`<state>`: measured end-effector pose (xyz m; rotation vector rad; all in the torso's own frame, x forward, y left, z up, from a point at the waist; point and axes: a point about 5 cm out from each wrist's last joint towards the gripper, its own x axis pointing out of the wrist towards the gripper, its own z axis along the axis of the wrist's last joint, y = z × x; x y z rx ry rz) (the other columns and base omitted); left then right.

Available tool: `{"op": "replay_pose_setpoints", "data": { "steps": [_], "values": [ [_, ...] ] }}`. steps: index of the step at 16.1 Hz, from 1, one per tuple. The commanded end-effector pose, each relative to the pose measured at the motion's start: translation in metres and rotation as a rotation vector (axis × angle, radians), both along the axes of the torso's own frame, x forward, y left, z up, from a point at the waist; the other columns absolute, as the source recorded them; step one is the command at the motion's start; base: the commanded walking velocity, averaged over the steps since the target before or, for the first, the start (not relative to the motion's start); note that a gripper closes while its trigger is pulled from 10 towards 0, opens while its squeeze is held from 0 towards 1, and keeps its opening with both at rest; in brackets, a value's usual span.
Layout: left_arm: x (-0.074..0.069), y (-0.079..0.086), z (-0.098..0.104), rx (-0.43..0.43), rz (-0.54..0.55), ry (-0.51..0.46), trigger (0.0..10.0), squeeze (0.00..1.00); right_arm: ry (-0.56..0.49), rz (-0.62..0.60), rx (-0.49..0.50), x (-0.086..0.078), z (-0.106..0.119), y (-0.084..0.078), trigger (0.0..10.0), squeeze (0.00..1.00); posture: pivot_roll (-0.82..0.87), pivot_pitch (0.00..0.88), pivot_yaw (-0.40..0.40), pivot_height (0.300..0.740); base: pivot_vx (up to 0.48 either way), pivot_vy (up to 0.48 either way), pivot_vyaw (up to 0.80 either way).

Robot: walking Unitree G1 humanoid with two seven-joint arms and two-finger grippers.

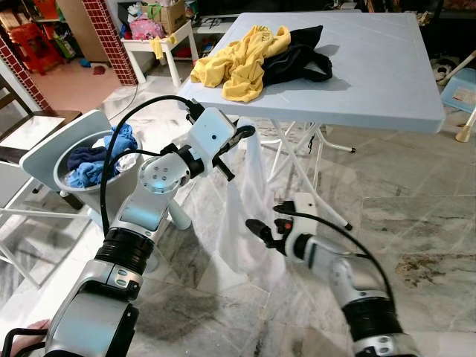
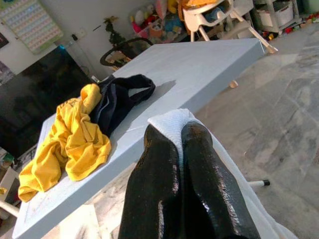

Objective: Hang hanger

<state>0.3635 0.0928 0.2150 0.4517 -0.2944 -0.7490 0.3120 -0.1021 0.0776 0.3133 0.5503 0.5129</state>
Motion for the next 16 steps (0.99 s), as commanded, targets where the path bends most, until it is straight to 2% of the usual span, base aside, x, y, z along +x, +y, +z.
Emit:
{"op": "replay_pose_setpoints", "data": {
  "steps": [1,2,4,9,11,13,16],
  "values": [
    [0.001,0.009,0.007,0.002,0.031,-0.023,10.0,0.00,-0.006,0.041,0.028,-0.003,0.003,0.000,10.0,1.00,-0.04,0.088,0.118,0.740,0.000,0.000,0.00],
    [0.001,0.009,0.007,0.004,0.031,-0.026,10.0,0.00,-0.011,0.076,0.052,-0.005,0.005,-0.005,10.0,1.00,-0.04,0.088,0.118,0.740,0.000,0.000,0.00],
    [-0.001,0.007,0.007,-0.002,0.023,-0.026,10.0,0.00,-0.008,0.069,0.039,-0.005,0.003,-0.010,10.0,1.00,-0.05,0.088,0.119,0.740,0.000,0.000,0.00],
    [-0.007,-0.006,0.005,-0.019,-0.013,-0.021,10.0,0.00,0.012,0.091,0.048,-0.007,-0.003,0.016,10.0,1.00,-0.04,0.089,0.117,0.740,0.000,0.000,0.00],
    [-0.009,-0.011,0.006,-0.029,-0.034,-0.019,10.0,0.00,-0.003,0.059,0.025,-0.007,-0.007,0.019,10.0,1.00,-0.04,0.089,0.115,0.740,0.000,0.000,0.00],
    [-0.012,-0.017,0.006,-0.034,-0.056,-0.016,10.0,0.00,-0.069,-0.015,0.041,0.001,0.001,0.016,10.0,1.00,-0.04,0.088,0.115,0.740,0.000,0.000,0.00],
    [-0.012,-0.017,0.006,-0.031,-0.057,-0.015,10.0,0.00,-0.096,-0.050,0.053,0.006,0.008,0.007,10.0,1.00,-0.04,0.088,0.116,0.740,0.000,0.000,0.00]
  ]
}}
